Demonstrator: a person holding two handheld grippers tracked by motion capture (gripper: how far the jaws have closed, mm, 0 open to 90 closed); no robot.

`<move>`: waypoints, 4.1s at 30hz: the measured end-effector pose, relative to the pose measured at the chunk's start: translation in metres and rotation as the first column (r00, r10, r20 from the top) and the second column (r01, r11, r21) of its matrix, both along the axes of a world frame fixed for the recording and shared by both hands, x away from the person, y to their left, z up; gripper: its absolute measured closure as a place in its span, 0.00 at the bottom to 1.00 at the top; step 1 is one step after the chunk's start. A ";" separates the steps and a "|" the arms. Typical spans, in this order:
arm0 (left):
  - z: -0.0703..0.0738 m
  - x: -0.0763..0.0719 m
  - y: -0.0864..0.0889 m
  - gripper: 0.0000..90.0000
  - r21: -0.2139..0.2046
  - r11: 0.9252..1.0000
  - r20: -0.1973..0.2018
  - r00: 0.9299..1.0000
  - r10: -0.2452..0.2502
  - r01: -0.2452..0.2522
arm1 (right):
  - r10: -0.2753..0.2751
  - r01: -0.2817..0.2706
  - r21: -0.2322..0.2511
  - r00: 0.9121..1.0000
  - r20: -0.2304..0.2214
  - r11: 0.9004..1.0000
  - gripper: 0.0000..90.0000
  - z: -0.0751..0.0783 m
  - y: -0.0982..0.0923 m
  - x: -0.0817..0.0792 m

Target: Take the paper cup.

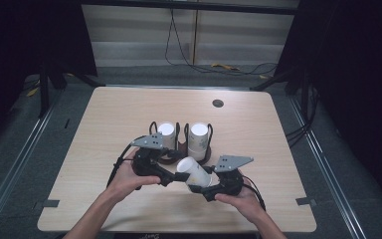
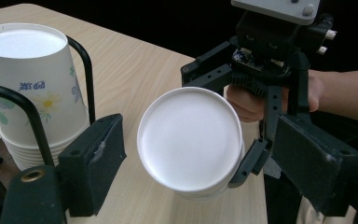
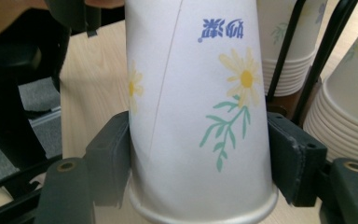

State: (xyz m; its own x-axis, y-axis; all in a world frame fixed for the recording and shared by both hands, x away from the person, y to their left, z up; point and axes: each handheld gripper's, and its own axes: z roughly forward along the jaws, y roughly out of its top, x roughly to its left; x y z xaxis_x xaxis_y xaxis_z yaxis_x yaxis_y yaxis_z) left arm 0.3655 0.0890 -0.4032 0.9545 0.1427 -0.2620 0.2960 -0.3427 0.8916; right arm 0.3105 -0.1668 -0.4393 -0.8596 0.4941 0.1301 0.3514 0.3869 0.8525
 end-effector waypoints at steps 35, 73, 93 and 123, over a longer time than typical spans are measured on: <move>-0.009 0.003 0.004 0.22 0.091 0.996 0.027 1.000 0.002 -0.004 | 0.101 -0.099 -0.311 0.995 -0.009 0.945 0.34 0.018 0.009 0.014; -0.008 0.001 0.009 0.31 0.166 0.986 0.071 0.997 -0.030 0.018 | 0.177 -0.153 -0.454 0.984 0.012 0.878 0.34 0.033 0.015 0.021; -0.008 0.005 0.004 0.33 0.174 0.985 0.049 0.999 -0.005 -0.004 | 0.224 -0.185 -0.528 0.975 0.010 0.829 0.34 0.030 0.029 0.024; -0.022 0.001 -0.010 0.36 0.289 0.954 0.050 0.994 -0.093 0.075 | 0.257 -0.203 -0.561 0.966 0.018 0.803 0.35 0.028 0.040 0.019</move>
